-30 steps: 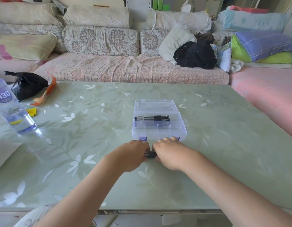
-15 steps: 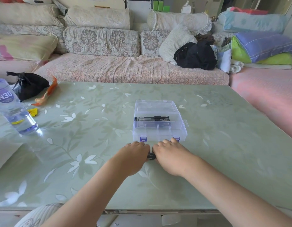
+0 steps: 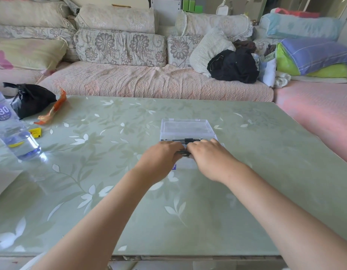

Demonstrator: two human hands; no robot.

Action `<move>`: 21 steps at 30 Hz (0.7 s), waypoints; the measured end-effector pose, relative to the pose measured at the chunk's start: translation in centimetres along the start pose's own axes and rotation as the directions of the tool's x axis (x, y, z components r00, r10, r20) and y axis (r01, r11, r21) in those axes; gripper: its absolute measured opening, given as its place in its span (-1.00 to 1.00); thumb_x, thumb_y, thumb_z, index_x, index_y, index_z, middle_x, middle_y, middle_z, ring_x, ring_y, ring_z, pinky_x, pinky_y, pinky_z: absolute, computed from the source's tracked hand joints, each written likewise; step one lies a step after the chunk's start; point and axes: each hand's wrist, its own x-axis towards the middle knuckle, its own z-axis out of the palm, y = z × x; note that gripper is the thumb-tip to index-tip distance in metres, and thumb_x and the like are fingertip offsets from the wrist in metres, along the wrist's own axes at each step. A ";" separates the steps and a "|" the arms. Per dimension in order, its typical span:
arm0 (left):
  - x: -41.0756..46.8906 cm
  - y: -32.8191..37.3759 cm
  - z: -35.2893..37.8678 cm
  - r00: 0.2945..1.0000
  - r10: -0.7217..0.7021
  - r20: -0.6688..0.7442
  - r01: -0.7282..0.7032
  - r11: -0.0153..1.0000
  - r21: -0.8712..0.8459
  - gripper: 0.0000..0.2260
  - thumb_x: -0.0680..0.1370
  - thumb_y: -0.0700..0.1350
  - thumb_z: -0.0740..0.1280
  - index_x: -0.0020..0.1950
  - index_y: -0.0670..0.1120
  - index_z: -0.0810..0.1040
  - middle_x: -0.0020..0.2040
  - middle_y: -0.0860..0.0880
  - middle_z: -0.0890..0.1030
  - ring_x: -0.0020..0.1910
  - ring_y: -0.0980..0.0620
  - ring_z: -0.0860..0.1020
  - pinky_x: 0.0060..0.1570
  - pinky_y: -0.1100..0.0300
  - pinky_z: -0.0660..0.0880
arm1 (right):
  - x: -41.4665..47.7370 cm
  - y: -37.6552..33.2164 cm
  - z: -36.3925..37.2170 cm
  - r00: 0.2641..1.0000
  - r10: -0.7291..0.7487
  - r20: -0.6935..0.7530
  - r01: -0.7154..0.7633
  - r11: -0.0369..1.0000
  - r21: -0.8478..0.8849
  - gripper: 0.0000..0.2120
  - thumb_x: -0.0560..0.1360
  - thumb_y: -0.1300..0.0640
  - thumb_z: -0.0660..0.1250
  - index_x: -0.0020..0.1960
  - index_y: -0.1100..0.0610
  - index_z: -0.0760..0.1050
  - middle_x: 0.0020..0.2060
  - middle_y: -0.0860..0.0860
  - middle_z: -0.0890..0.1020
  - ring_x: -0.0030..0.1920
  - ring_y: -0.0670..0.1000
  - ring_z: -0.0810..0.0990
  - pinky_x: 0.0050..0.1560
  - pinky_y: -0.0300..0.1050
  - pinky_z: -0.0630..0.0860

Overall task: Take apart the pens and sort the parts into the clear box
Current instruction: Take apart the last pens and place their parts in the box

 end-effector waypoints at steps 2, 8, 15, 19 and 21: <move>0.9 -0.8 0.8 0.999 -0.002 -0.041 0.001 1.000 -0.024 -0.84 0.58 -0.14 0.32 0.13 -0.04 0.61 -0.05 -0.02 0.60 0.01 -0.05 0.50 -0.06 0.04 0.46 | 1.0 0.8 0.4 1.000 0.020 -0.018 -0.020 1.000 0.015 -0.88 0.58 0.24 0.15 0.05 0.09 0.41 -0.03 0.02 0.57 0.03 0.13 0.52 -0.07 -0.03 0.27; 1.3 -2.5 3.3 0.998 -0.006 -0.055 0.006 1.000 0.000 -0.71 0.61 -0.08 0.28 0.34 -0.03 0.51 0.15 -0.03 0.55 0.16 -0.08 0.43 0.20 0.04 0.40 | 2.3 2.0 2.4 0.994 0.079 0.081 -0.086 0.993 0.082 -0.83 0.59 0.22 0.13 0.08 0.10 0.47 -0.03 0.03 0.56 0.05 0.13 0.51 -0.08 -0.05 0.28; 0.2 -3.0 3.2 0.991 0.115 0.064 -0.123 0.983 0.139 -0.64 0.62 0.11 0.20 0.40 0.07 0.44 0.29 0.12 0.50 0.29 0.03 0.40 0.34 0.17 0.23 | 1.7 2.8 2.4 0.963 0.149 0.223 -0.228 0.893 0.388 -0.77 0.60 0.02 0.17 0.15 -0.11 0.56 0.08 -0.14 0.62 0.11 0.00 0.53 0.11 -0.02 0.49; 0.0 -3.0 3.4 0.986 0.146 0.082 -0.159 0.968 0.196 -0.64 0.61 0.12 0.20 0.39 0.10 0.45 0.31 0.16 0.52 0.28 0.06 0.44 0.36 0.17 0.19 | 0.4 1.9 1.9 0.960 0.103 0.260 -0.211 0.877 0.431 -0.72 0.63 -0.03 0.09 0.14 -0.06 0.57 0.05 -0.12 0.63 0.09 -0.02 0.53 0.14 -0.03 0.47; -0.1 -3.0 3.4 0.987 0.139 0.079 -0.152 0.971 0.182 -0.64 0.62 0.10 0.20 0.40 0.11 0.44 0.31 0.16 0.52 0.28 0.07 0.43 0.36 0.19 0.19 | -0.1 1.8 2.0 0.956 0.080 0.283 -0.202 0.877 0.435 -0.69 0.64 -0.04 0.07 0.16 -0.04 0.56 0.09 -0.11 0.61 0.14 0.00 0.52 0.18 -0.01 0.45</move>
